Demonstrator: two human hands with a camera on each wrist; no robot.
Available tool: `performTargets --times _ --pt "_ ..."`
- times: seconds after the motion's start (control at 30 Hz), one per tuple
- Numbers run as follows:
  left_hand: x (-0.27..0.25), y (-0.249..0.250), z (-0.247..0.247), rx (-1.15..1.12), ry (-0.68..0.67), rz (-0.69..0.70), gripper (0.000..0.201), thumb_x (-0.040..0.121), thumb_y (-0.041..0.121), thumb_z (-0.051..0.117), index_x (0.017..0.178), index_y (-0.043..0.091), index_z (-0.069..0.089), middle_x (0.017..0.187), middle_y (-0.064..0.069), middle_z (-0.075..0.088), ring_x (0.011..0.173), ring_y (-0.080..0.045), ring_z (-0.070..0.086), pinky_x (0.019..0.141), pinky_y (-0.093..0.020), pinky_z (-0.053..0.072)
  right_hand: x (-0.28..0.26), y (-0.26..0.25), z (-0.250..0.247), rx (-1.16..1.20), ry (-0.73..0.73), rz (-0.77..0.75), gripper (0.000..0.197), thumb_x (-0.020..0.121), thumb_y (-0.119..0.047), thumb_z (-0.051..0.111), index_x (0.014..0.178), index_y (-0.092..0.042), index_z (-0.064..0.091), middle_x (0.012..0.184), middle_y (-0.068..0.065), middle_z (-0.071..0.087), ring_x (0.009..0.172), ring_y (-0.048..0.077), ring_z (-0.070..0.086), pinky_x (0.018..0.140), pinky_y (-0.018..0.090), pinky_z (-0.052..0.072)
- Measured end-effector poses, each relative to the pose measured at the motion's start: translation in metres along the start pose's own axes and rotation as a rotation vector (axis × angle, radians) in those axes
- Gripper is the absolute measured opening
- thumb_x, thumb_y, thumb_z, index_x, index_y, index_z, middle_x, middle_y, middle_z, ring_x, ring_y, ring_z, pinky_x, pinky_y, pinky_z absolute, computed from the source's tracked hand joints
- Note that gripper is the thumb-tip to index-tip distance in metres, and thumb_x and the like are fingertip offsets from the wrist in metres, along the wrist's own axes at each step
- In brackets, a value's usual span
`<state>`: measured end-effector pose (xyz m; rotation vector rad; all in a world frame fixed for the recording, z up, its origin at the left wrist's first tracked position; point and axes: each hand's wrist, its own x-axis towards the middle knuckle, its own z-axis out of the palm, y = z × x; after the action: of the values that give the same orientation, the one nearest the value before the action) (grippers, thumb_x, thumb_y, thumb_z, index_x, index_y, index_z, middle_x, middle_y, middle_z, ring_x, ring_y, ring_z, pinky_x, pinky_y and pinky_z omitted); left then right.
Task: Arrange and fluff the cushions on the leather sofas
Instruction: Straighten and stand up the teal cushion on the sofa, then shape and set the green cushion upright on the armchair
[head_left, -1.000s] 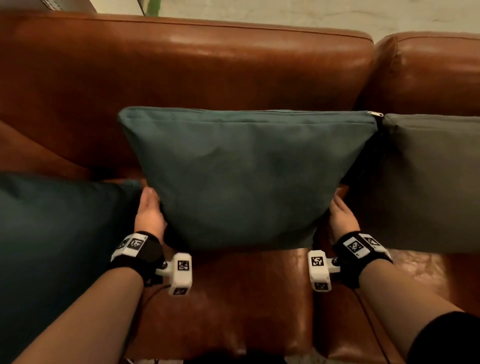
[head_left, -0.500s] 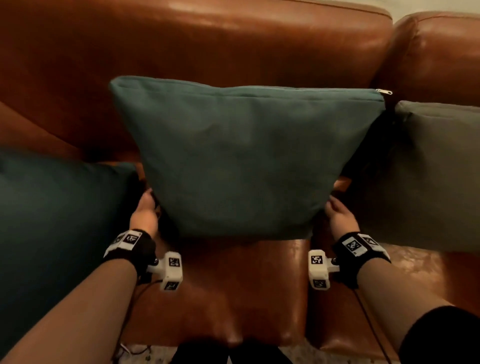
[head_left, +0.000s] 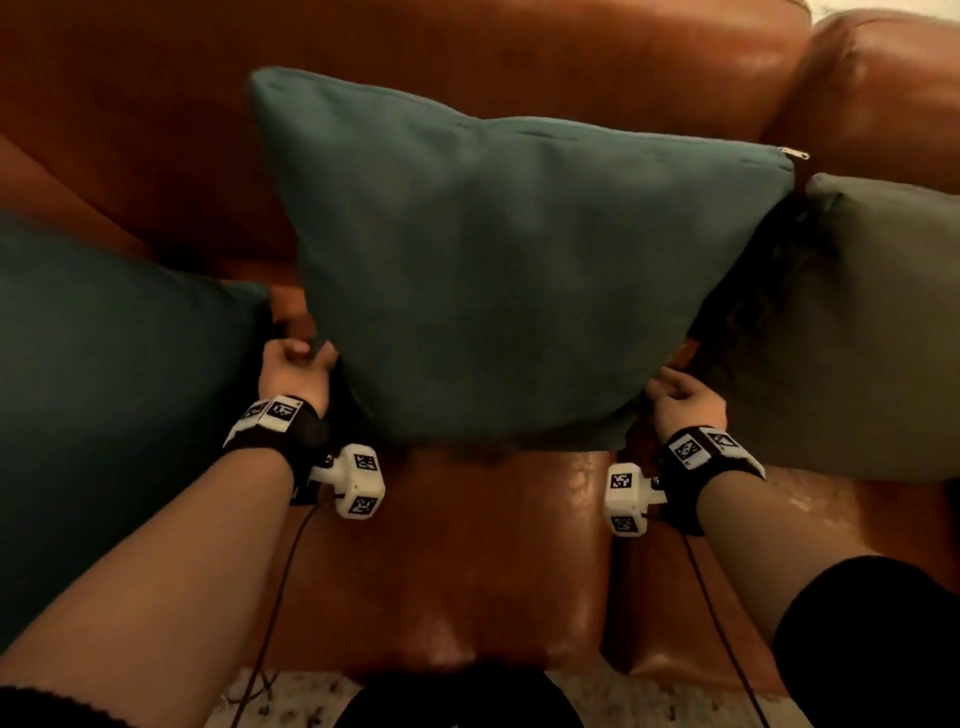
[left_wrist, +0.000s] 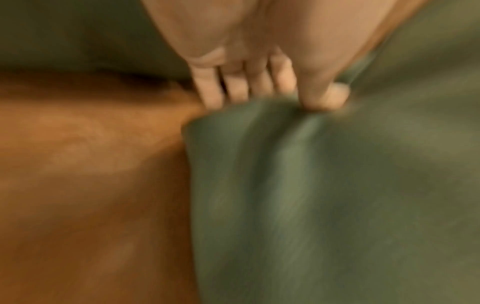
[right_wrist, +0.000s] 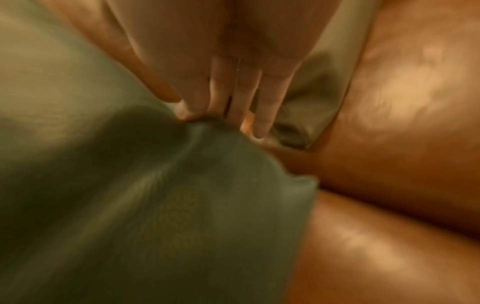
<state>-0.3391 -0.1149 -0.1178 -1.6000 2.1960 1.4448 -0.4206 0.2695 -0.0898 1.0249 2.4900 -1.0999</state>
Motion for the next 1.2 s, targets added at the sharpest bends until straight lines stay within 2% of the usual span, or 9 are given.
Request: performTargets --times 0.23,0.37,0.43,0.63,0.73,0.83,0.97,1.1,1.2 --pt "-0.089 -0.007 -0.065 0.018 -0.074 0.346 0.023 0.088 0.025 0.063 0.109 0.018 0.058 0.102 -0.003 0.065 0.084 -0.016 0.059 0.079 -0.031 0.048 -0.099 -0.003 -0.022 -0.185 -0.059 -0.191 0.029 0.093 -0.041 0.054 0.08 -0.018 0.065 0.082 0.007 0.066 0.086 0.03 0.062 0.078 0.036 0.049" --pt "-0.137 -0.024 -0.143 0.008 0.077 0.595 0.028 0.087 0.026 0.056 0.114 0.017 0.058 0.113 0.0 0.06 0.104 -0.017 0.055 0.098 -0.031 0.042 -0.201 -0.051 0.008 -0.284 -0.388 -0.653 0.026 0.095 -0.028 0.056 0.071 -0.025 0.064 0.069 0.001 0.066 0.072 0.015 0.061 0.062 0.024 0.042" --pt "-0.147 -0.028 -0.186 0.074 0.21 0.645 0.038 0.088 0.029 0.051 0.124 0.017 0.053 0.129 0.001 0.054 0.123 -0.016 0.046 0.109 -0.03 0.032 -0.253 -0.09 0.038 -0.288 -0.569 -0.878 0.019 0.095 -0.026 0.056 0.079 -0.033 0.064 0.081 -0.009 0.068 0.077 0.001 0.061 0.069 0.012 0.042" --pt "-0.15 -0.085 -0.291 0.353 0.533 0.351 0.058 0.096 0.04 0.033 0.151 0.023 0.022 0.162 0.0 0.012 0.15 -0.022 0.0 0.12 -0.038 0.009 -0.408 -0.163 0.16 -0.277 -0.813 -1.777 0.04 0.092 -0.03 0.048 0.129 -0.019 0.06 0.136 0.002 0.057 0.128 0.016 0.048 0.112 0.028 0.032" --pt "-0.144 -0.118 -0.313 0.575 0.559 0.231 0.063 0.098 0.047 0.023 0.154 0.018 0.014 0.163 -0.004 0.009 0.15 -0.029 -0.002 0.121 -0.045 0.009 -0.472 -0.165 0.213 -0.557 -0.83 -2.169 0.052 0.097 -0.033 0.041 0.147 -0.022 0.037 0.155 0.001 0.035 0.145 0.021 0.027 0.119 0.045 0.015" --pt "-0.134 -0.144 -0.325 0.658 0.59 0.105 0.065 0.097 0.055 0.021 0.154 0.025 0.015 0.161 -0.002 0.017 0.149 -0.033 0.011 0.118 -0.054 0.009 -0.485 -0.175 0.254 -0.865 -0.763 -2.404 0.057 0.101 -0.046 0.024 0.154 -0.027 0.016 0.162 -0.001 0.018 0.15 0.02 0.011 0.121 0.046 0.008" --pt "-0.128 -0.171 -0.348 0.677 0.609 -0.01 0.062 0.095 0.057 0.02 0.152 0.034 0.015 0.156 0.001 0.03 0.137 -0.034 0.035 0.112 -0.062 0.016 -0.454 -0.222 0.284 -1.003 -0.68 -2.474 0.059 0.1 -0.052 0.016 0.155 -0.03 0.01 0.162 -0.006 0.013 0.15 0.018 0.006 0.121 0.04 0.004" --pt "-0.125 -0.173 -0.359 0.647 0.551 -0.004 0.057 0.097 0.053 0.021 0.15 0.031 0.021 0.148 -0.001 0.039 0.11 -0.036 0.054 0.096 -0.052 0.042 -0.425 -0.272 0.296 -1.041 -0.569 -2.265 0.061 0.097 -0.057 0.009 0.154 -0.035 0.009 0.162 -0.01 0.01 0.15 0.013 0.001 0.121 0.04 -0.001" --pt "-0.125 -0.167 -0.358 0.559 0.542 -0.046 0.055 0.098 0.05 0.026 0.149 0.03 0.022 0.148 0.0 0.036 0.111 -0.036 0.052 0.087 -0.049 0.045 -0.407 -0.311 0.305 -1.063 -0.466 -2.097 0.06 0.096 -0.057 0.007 0.152 -0.037 0.019 0.161 -0.012 0.017 0.149 0.011 0.006 0.12 0.046 -0.002"
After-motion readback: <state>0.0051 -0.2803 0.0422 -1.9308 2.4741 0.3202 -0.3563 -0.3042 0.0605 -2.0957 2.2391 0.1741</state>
